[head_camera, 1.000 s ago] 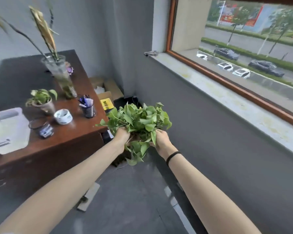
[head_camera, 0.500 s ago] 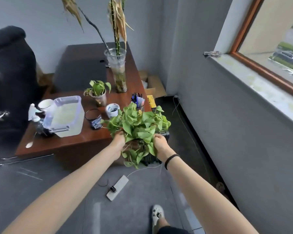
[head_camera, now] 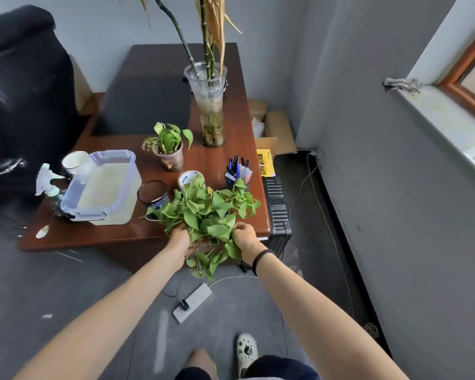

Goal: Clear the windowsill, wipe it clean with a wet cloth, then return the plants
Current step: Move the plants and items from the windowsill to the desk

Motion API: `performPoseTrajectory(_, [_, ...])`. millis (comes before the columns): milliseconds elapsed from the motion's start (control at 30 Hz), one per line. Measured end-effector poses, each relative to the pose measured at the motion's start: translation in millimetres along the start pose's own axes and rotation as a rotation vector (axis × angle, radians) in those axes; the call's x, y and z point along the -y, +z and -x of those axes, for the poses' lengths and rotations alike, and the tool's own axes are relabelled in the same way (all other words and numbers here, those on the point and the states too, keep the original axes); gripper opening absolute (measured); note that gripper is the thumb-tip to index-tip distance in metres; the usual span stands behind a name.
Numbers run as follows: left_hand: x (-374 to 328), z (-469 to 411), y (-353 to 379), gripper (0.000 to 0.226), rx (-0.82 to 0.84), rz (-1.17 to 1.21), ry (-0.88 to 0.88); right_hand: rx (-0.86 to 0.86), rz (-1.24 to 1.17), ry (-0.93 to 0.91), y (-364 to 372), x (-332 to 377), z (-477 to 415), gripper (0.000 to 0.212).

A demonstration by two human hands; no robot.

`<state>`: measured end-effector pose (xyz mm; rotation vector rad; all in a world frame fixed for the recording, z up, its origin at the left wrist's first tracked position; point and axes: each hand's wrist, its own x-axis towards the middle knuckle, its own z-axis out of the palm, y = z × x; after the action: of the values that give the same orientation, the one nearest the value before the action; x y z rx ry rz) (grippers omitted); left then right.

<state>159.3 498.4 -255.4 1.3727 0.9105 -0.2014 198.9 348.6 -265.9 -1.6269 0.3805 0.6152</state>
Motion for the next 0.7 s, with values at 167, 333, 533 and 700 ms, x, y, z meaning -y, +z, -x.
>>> performPoseTrajectory(167, [-4.9, -26.3, -3.1, 0.032, -0.016, -0.046, -0.022, -0.019, 0.026, 0.033, 12.9, 1.9, -27.7, 0.034])
performPoseTrajectory(333, [-14.5, -50.3, -4.1, 0.031, 0.010, -0.121, -0.016, -0.051, 0.073, 0.092, 25.2, 0.1, -53.4, 0.018])
performPoseTrajectory(533, [-27.1, -76.1, -10.6, 0.022, 0.052, -0.150, -0.024, -0.101, 0.060, 0.116, 39.1, 8.3, -71.0, 0.014])
performPoseTrajectory(700, [-35.0, -85.9, -14.4, 0.026, 0.064, -0.085, -0.047, -0.117, 0.068, 0.098, 47.0, 13.4, -76.2, 0.031])
